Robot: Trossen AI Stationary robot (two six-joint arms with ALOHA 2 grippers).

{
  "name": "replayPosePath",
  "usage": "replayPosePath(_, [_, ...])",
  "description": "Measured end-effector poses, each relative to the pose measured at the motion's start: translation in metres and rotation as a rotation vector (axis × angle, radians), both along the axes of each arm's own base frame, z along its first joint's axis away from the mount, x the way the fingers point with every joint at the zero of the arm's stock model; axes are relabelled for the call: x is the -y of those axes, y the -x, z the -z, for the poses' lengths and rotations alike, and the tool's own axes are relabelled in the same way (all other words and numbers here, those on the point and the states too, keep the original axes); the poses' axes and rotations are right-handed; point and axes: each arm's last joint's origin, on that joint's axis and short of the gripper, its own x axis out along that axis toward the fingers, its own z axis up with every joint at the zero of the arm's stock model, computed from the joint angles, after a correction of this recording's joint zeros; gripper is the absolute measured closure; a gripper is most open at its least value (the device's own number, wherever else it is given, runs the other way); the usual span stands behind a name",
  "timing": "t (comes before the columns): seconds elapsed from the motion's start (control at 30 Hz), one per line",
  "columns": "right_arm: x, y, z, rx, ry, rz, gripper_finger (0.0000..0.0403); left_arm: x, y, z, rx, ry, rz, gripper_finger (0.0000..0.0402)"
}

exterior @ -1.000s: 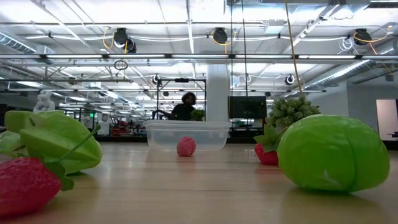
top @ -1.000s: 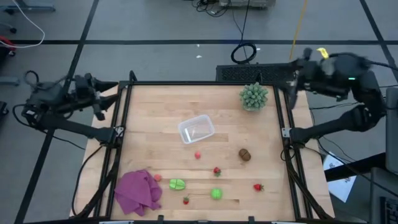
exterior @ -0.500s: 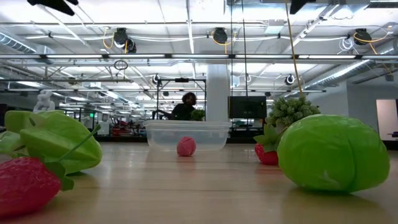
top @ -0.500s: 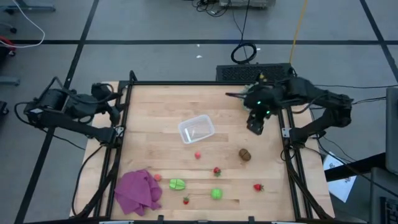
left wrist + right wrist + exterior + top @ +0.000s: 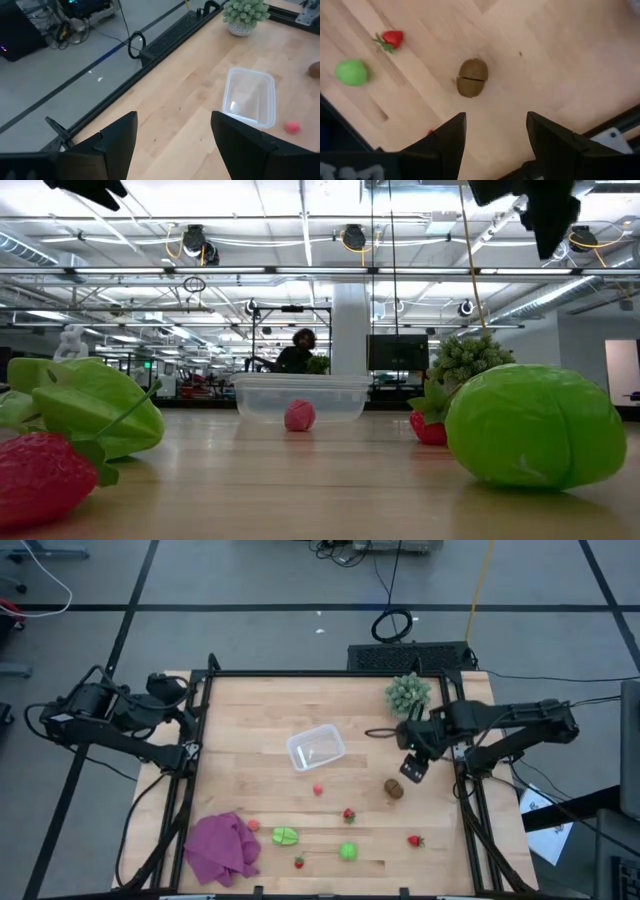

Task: Pick and placing Produce into tupperware
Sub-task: Put the brown kiwi into the transparent container

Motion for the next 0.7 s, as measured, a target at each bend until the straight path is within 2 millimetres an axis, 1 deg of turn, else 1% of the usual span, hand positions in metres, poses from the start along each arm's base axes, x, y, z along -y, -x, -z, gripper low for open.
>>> replayPosePath(0.13, [-0.002,0.004,0.021,-0.059,-0.002,0.021,0.0202,0.000,-0.003,0.000,-0.006,0.000,-0.001,0.0144])
replayPosePath(0.3, [-0.002,0.009,0.041,-0.128,0.004,0.039,0.0202,0.001,-0.007,0.001,-0.020,-0.001,-0.001,0.0144])
replayPosePath(0.4, [-0.002,0.009,0.052,-0.141,0.005,0.044,0.0202,0.001,-0.008,0.001,-0.027,-0.002,0.000,0.0144])
replayPosePath(0.47, [-0.002,0.007,0.059,-0.128,0.004,0.040,0.0202,0.001,-0.009,0.001,-0.029,-0.002,0.000,0.0144])
replayPosePath(0.6, [-0.002,0.000,0.072,-0.046,-0.005,0.031,0.0202,0.001,-0.010,0.002,-0.034,-0.003,0.001,0.0144])
replayPosePath(0.7, [-0.004,-0.006,0.076,0.016,-0.037,-0.018,0.0202,0.001,-0.010,0.002,-0.036,-0.006,0.003,0.0144])
